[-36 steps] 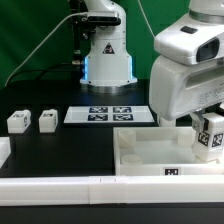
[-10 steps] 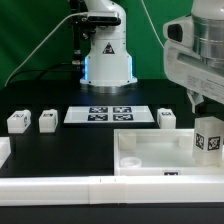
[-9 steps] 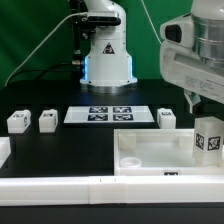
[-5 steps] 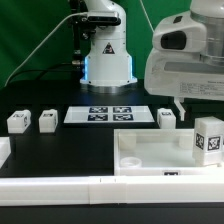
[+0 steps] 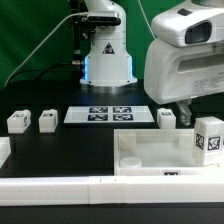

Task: Assemble one leg

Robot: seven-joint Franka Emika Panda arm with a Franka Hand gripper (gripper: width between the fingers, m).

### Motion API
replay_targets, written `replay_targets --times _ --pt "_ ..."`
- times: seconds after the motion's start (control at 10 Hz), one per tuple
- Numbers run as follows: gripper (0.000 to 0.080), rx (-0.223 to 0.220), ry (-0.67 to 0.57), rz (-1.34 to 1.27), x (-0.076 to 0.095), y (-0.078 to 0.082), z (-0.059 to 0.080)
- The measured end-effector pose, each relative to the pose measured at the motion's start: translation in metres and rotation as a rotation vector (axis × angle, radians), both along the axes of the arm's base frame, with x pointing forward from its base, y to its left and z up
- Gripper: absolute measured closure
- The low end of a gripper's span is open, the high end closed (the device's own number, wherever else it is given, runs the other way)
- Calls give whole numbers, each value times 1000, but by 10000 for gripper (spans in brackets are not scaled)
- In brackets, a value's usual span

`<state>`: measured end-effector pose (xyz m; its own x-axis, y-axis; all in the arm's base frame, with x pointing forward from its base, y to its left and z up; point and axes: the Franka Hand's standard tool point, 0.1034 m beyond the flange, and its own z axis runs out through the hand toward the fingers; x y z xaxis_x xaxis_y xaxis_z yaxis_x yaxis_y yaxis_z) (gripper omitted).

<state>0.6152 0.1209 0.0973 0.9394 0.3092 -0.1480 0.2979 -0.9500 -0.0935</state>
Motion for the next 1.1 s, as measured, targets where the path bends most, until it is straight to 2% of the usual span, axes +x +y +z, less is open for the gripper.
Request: replay_targets --times 0.4,0.6,1.1 --pt "150 2 1 4 0 -1 -1" --pt "150 0 1 10 0 -7 -8" --pt "150 -1 9 9 -1 -9 -15"
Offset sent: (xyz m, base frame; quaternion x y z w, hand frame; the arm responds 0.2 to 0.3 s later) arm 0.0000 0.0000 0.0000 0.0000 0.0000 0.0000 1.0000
